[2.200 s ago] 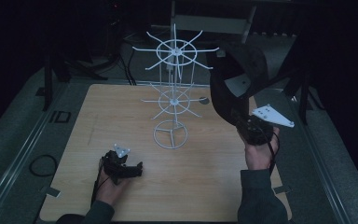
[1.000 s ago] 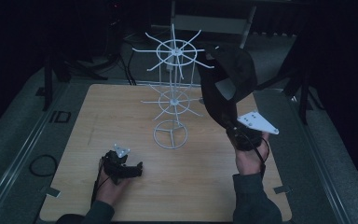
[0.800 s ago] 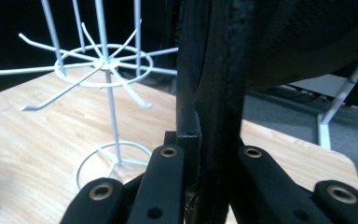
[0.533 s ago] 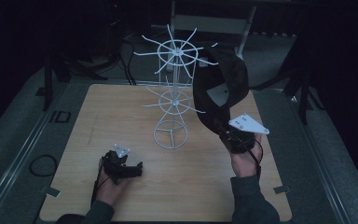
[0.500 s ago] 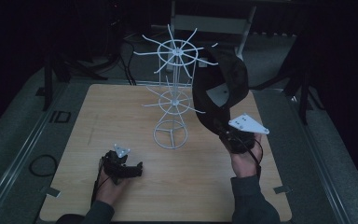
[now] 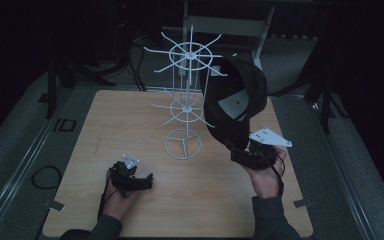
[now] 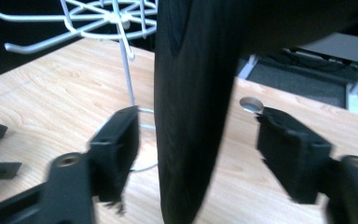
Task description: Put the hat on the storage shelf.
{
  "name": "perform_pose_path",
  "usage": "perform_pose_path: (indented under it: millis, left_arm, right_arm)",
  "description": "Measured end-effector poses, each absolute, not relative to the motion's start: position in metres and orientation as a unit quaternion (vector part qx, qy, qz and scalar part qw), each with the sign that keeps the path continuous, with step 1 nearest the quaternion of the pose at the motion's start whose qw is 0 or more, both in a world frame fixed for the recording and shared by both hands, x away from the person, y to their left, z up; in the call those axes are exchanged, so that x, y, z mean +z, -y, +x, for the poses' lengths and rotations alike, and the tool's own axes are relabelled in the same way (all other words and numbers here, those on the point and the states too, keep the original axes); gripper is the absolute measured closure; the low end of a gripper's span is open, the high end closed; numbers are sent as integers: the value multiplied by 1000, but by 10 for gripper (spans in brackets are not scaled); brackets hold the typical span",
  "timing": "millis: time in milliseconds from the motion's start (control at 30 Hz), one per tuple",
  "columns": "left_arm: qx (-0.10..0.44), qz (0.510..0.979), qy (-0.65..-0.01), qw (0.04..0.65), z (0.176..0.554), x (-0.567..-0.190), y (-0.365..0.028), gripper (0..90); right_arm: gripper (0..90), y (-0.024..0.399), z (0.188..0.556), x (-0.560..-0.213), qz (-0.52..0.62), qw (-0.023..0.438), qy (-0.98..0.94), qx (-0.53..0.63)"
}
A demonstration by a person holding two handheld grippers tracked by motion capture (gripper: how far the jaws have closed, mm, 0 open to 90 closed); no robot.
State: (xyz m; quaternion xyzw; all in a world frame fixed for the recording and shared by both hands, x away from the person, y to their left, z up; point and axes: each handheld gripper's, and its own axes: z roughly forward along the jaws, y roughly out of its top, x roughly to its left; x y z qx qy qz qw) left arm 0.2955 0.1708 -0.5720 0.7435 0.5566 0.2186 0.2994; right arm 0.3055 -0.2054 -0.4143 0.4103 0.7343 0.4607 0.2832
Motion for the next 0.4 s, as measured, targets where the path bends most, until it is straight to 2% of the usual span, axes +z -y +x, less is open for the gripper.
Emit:
perform_pose_path:
  millis: [167,400]
  left_arm:
    - [219,744,-557,299,296,-572,-171,2]
    - [219,744,-557,299,296,-572,-171,1]
  right_arm:
    - [176,210,296,-424,412,275,-734,465]
    - [150,214,290,-435,411,258,-739,468]
